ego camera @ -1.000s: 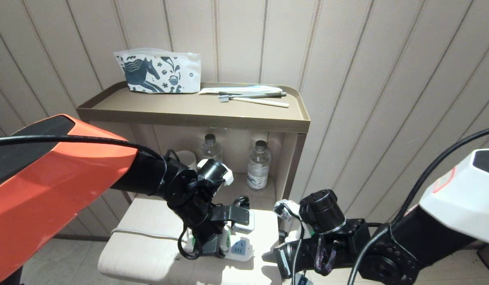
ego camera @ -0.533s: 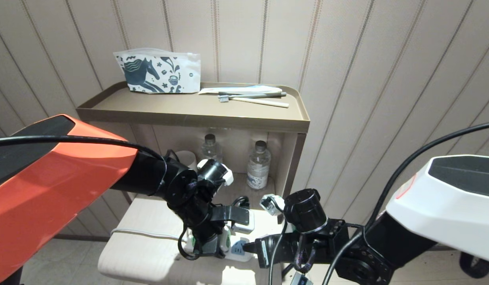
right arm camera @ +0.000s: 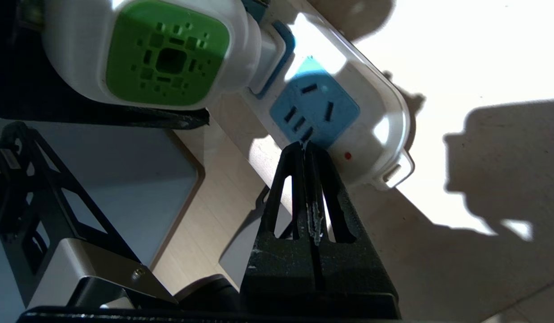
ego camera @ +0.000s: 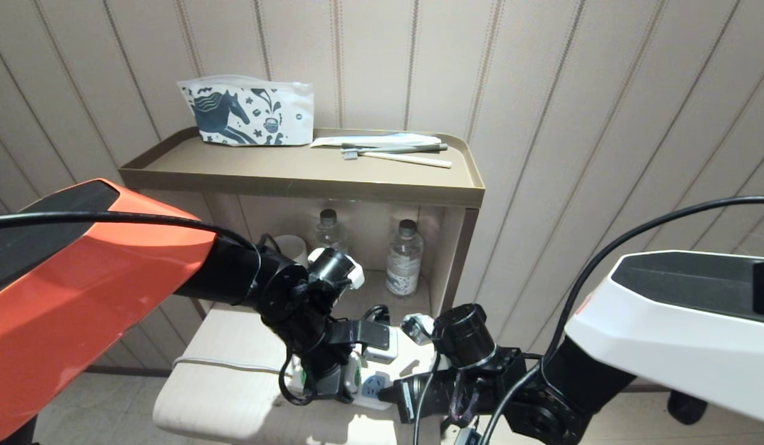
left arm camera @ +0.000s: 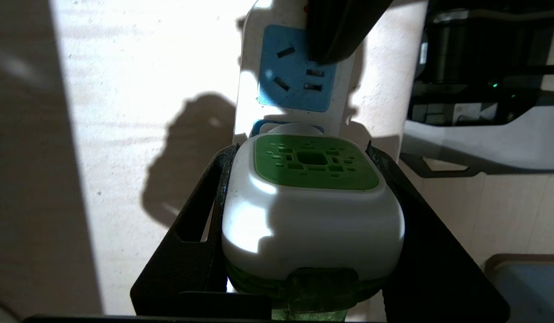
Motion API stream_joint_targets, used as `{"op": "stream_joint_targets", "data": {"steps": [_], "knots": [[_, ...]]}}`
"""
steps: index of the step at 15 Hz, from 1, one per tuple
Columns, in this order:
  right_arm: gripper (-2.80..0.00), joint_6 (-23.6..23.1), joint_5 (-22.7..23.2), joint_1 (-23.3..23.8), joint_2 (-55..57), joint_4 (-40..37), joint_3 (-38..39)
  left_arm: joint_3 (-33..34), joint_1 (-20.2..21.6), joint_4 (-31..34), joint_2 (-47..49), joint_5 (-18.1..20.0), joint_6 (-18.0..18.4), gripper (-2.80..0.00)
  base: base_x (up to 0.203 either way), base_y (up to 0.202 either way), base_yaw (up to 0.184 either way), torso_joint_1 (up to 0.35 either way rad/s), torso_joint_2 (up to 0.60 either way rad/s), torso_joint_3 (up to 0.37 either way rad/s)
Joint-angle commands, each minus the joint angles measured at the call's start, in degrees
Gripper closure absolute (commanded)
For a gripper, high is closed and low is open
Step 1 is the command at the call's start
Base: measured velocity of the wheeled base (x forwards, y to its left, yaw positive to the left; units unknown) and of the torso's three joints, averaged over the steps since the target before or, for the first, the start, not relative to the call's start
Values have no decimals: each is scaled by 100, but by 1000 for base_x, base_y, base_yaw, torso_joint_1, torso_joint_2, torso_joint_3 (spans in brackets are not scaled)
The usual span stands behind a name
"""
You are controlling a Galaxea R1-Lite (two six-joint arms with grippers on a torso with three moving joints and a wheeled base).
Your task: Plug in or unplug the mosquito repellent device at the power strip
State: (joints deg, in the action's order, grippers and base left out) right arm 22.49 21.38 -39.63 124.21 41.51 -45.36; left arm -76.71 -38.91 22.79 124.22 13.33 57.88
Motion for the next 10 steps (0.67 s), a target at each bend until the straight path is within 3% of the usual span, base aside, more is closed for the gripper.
{"op": "stream_joint_targets", "data": {"steps": [1,10], "knots": [[0,19,6,-1,77,-11,-131,68,-2,-38,-39,144,4,0,0,0,0,0,0,0],[0,30,-82,81,57,24,-409,24,-2,-46,-74,337,-47,0,0,0,0,0,0,0]]}}
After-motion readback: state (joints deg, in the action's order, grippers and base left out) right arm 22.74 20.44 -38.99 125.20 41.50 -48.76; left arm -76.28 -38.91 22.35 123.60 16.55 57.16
